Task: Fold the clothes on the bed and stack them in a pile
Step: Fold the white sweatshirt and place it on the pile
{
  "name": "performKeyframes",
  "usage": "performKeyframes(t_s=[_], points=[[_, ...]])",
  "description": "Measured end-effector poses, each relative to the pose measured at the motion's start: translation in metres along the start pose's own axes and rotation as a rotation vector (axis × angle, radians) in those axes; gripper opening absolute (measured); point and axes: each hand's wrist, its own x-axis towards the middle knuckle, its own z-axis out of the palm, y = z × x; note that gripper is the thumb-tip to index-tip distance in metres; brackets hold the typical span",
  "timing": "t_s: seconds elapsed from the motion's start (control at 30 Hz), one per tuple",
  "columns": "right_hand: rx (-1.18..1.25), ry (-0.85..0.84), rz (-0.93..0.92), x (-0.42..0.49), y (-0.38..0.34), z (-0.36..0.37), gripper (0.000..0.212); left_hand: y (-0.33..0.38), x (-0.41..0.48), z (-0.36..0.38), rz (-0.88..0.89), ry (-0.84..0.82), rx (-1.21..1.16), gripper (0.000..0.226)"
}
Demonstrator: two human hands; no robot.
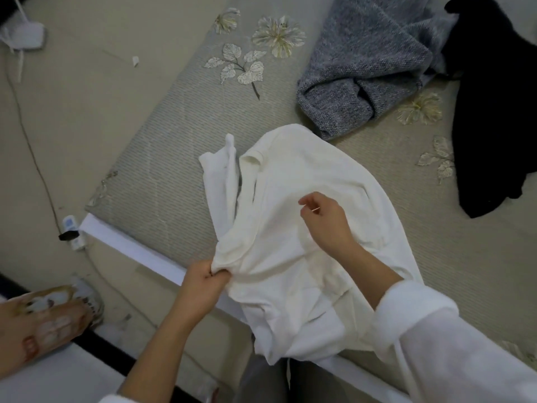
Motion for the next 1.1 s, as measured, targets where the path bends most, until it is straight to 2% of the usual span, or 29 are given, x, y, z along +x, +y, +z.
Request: performKeyframes(t_s=[0.03,0.07,0.13,0.17,0.23,0.33,0.4,0.47,0.53,0.57,0.63,0.73,0.83,0.93,1.0,1.07,1.1], points=[[-0.021,-0.044,-0.021,0.002,-0.008,0.008,0.013,-0.002,-0.004,-0.001,0.009,-0.072,0.015,0.030],[-0.057,-0.086,-0.023,0.003,-0.015,0.018,0.022,-0.003,-0.007,0.001,0.030,-0.139,0.036,0.037],[-0.151,-0.132,0.032,0.005,-0.024,0.039,0.052,-0.003,-0.012,0.007,0.072,-0.226,0.069,0.054],[-0.205,-0.121,0.056,0.005,-0.025,0.049,0.064,-0.002,-0.014,0.010,0.092,-0.255,0.076,0.057],[-0.322,-0.035,0.050,0.008,-0.024,0.058,0.077,0.003,-0.018,0.016,0.136,-0.319,0.066,0.048],[-0.548,0.042,0.004,0.019,-0.019,0.049,0.081,0.007,-0.025,0.025,0.187,-0.432,0.051,0.023],[-0.740,-0.016,-0.025,0.025,-0.016,0.037,0.074,0.009,-0.030,0.030,0.189,-0.496,0.040,0.014],[-0.838,-0.122,-0.043,0.028,-0.011,0.024,0.057,0.012,-0.035,0.034,0.192,-0.535,0.051,0.017],[-0.699,-0.147,-0.034,0.027,-0.008,0.009,0.035,0.016,-0.041,0.037,0.198,-0.554,0.108,0.024],[-0.575,-0.094,0.002,0.025,-0.005,0.000,0.029,0.018,-0.045,0.037,0.197,-0.555,0.136,0.023],[-0.271,0.080,0.141,0.018,0.000,-0.024,0.031,0.025,-0.052,0.034,0.199,-0.536,0.125,0.022],[0.135,0.286,0.288,-0.001,0.001,-0.069,0.031,0.045,-0.057,0.024,0.182,-0.448,-0.021,0.025],[0.221,0.410,0.271,-0.030,-0.007,-0.127,0.028,0.089,-0.071,0.012,0.226,-0.318,-0.165,0.031],[0.227,0.512,0.155,-0.071,-0.027,-0.189,0.020,0.136,-0.090,0.002,0.278,-0.266,-0.228,0.025],[0.178,0.548,0.081,-0.102,-0.041,-0.230,0.021,0.166,-0.102,-0.007,0.315,-0.273,-0.161,0.030],[0.184,0.556,-0.011,-0.130,-0.055,-0.266,0.021,0.200,-0.115,-0.014,0.391,-0.277,-0.013,0.054],[0.206,0.556,-0.051,-0.145,-0.061,-0.282,0.018,0.218,-0.123,-0.016,0.451,-0.246,0.069,0.059]])
